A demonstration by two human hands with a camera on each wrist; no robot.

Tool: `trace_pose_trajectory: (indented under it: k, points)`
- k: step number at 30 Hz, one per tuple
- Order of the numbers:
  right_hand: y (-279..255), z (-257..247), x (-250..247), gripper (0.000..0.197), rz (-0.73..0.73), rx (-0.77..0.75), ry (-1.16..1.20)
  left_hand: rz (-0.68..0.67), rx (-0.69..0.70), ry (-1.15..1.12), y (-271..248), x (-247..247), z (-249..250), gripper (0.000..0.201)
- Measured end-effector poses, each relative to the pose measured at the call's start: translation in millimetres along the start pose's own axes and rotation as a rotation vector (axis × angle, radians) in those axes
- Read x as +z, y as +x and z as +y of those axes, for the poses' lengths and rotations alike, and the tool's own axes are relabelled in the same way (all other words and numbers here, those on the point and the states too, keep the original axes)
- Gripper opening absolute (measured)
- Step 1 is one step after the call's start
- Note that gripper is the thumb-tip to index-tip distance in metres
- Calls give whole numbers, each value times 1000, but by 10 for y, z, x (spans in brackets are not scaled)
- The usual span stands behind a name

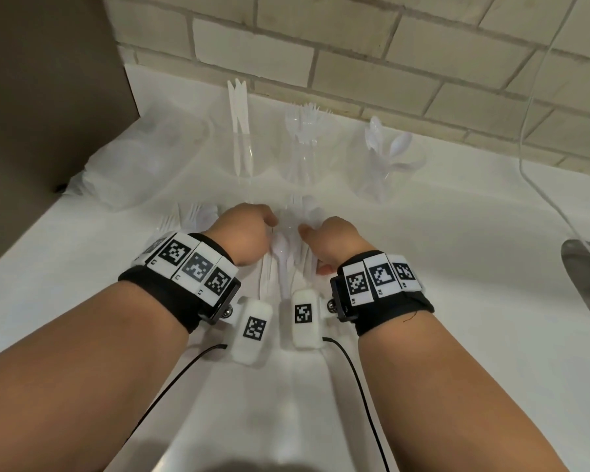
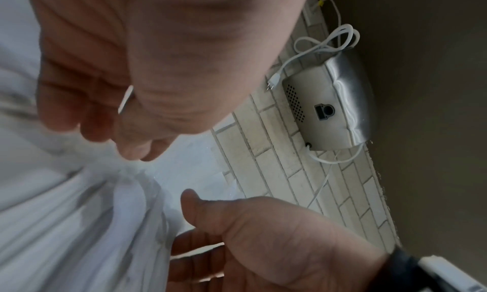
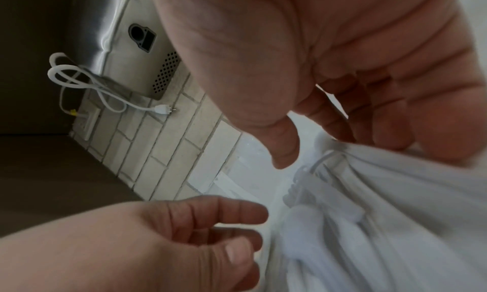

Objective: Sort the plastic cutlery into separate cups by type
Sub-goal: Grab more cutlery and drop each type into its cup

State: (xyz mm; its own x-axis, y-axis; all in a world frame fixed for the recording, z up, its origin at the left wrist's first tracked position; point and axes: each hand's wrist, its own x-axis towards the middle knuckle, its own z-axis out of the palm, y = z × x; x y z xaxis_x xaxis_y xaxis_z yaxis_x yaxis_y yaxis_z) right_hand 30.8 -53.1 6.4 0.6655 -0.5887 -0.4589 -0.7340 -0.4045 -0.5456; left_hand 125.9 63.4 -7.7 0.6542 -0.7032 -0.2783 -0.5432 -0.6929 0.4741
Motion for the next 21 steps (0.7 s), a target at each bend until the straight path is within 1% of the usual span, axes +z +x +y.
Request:
trace_pose_trajectory:
  k: [2,5,8,10,11,14,16,18,21]
  points:
    - [-3,-28,-19,47,-11,-3,-49,-11,-11,39,0,-25,-21,49]
    - [8,-114,0,52,-39,-14,-152,-84,-6,69,-20,-13,19,53]
    - [75,-210,77,51,-69,-56,-308,-97,13,40,-14,-10,58,52]
    - [93,-260,120,56,-72,-69,-394,-101,25,23,-8,-10,79,51]
    - [92,-284,132,54,-72,-76,-433,-102,27,3,-8,-9,89,51]
    - [76,-344,142,30,-97,-108,-548,-110,26,-108,-16,-4,111,45]
    - [86,-358,135,23,-88,-118,-579,-115,26,-158,-23,-2,104,41]
    - [92,-360,138,20,-75,-124,-585,-131,17,-201,-28,7,80,39]
    - [127,-360,205,29,-68,-159,-622,-169,15,-266,-46,23,71,39]
